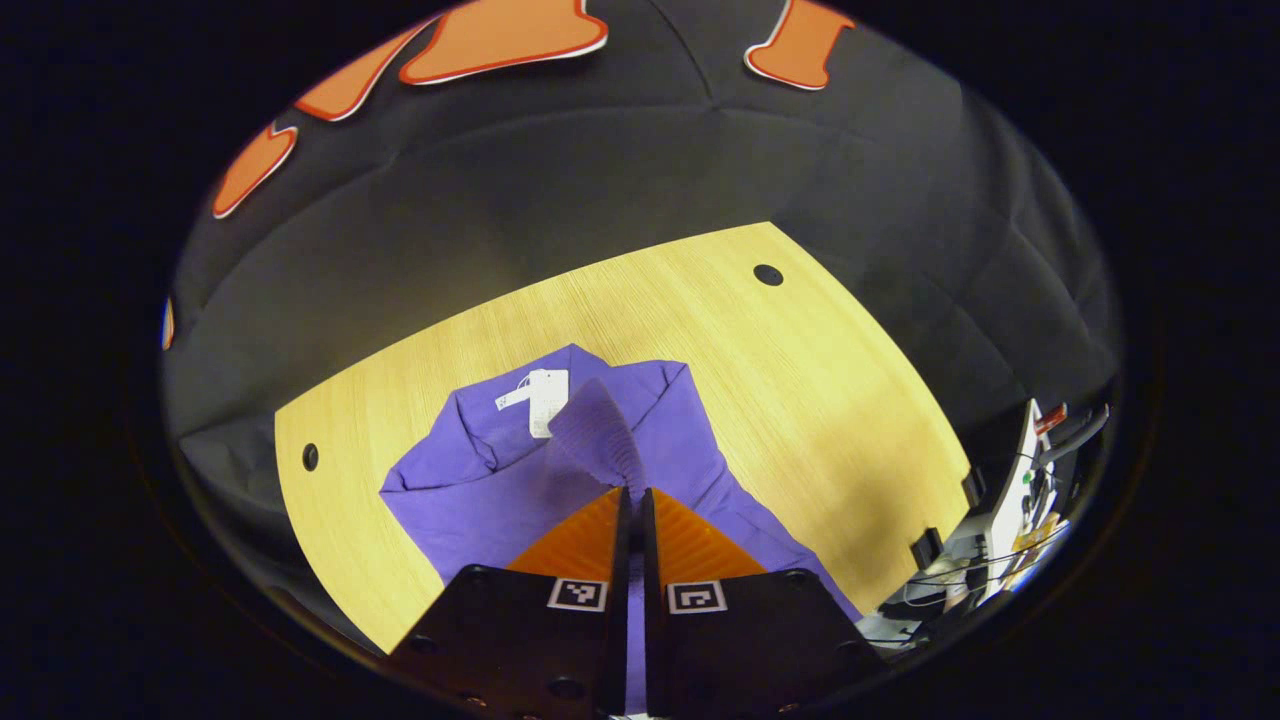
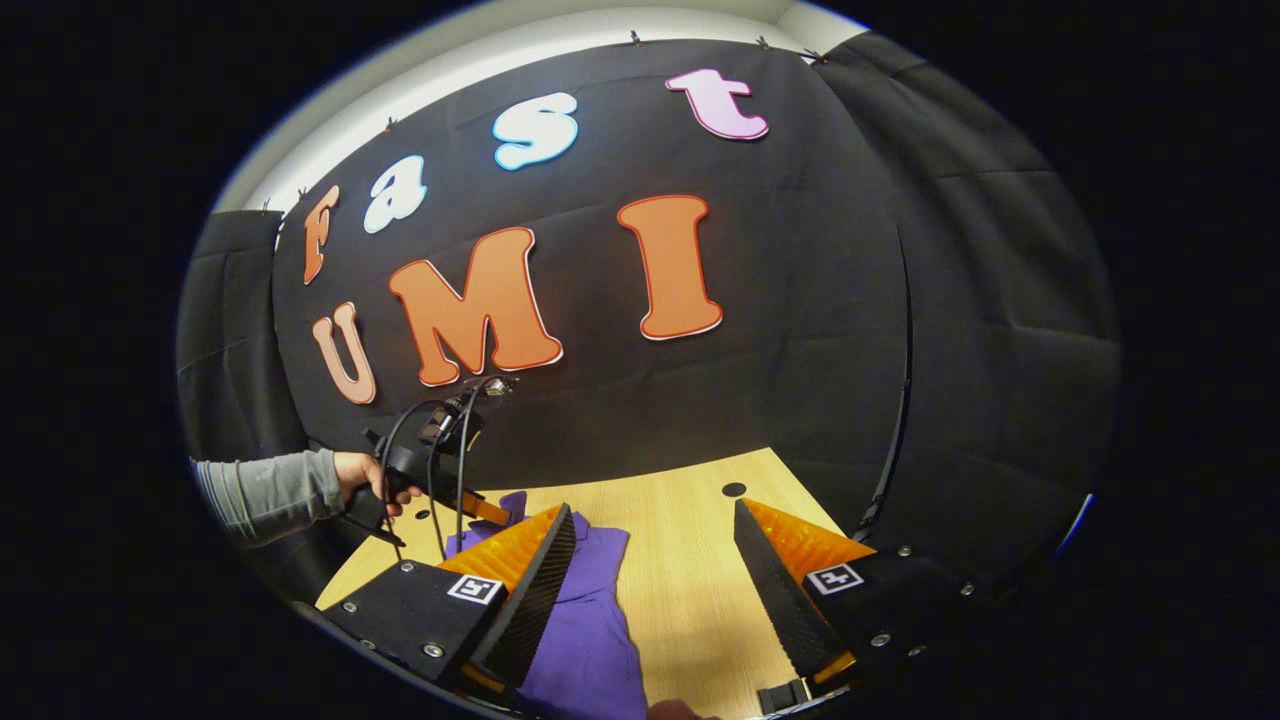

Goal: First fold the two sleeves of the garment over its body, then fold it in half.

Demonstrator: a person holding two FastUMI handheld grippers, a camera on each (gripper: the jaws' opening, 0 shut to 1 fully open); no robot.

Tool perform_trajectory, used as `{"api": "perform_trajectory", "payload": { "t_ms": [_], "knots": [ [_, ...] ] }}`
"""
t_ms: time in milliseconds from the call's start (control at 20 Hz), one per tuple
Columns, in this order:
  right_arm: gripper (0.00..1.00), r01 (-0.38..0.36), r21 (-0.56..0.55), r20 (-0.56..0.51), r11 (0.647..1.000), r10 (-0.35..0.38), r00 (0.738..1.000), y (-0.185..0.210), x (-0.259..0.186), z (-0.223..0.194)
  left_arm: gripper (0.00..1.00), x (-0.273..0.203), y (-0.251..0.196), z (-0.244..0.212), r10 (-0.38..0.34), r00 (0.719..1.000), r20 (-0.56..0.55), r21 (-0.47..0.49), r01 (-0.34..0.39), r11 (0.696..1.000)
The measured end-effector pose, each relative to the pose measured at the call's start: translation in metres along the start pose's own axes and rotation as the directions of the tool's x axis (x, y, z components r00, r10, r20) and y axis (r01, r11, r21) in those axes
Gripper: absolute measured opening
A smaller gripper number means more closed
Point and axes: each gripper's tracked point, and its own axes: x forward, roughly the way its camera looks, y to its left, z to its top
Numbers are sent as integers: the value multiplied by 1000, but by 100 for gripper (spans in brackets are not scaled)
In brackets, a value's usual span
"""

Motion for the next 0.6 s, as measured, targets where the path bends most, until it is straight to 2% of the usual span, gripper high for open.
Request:
{"api": "perform_trajectory", "payload": {
  "t_ms": [100,150,200,250,350,400,450,600],
  "knots": [
    [95,6,11,-9,1000,-6,1000,-7,-1,-3,13,5,-24,7,-38,998,50,-5,39,999],
    [95,1,16,-16,1000,-1,1000,-9,0,-5,27,3,-36,12,-63,995,82,-9,64,998],
    [94,1,17,-23,1000,0,1000,-11,-1,-7,28,-2,-50,17,-91,988,123,-6,93,996],
    [95,-5,14,-28,1000,5,1000,-11,0,-8,39,-8,-55,23,-100,981,164,2,101,995],
    [95,-16,1,-36,1000,16,999,-11,2,-10,67,-27,-56,29,-80,964,253,12,80,997],
    [95,-23,-5,-40,1000,23,999,-10,4,-10,72,-40,-52,32,-57,952,301,12,55,998],
    [95,-31,-10,-44,999,31,999,-8,7,-11,83,-57,-47,34,-29,936,350,8,28,1000],
    [95,-61,-31,-50,998,60,997,3,17,-14,89,-111,-29,21,61,878,474,-39,-48,998]
  ]
}}
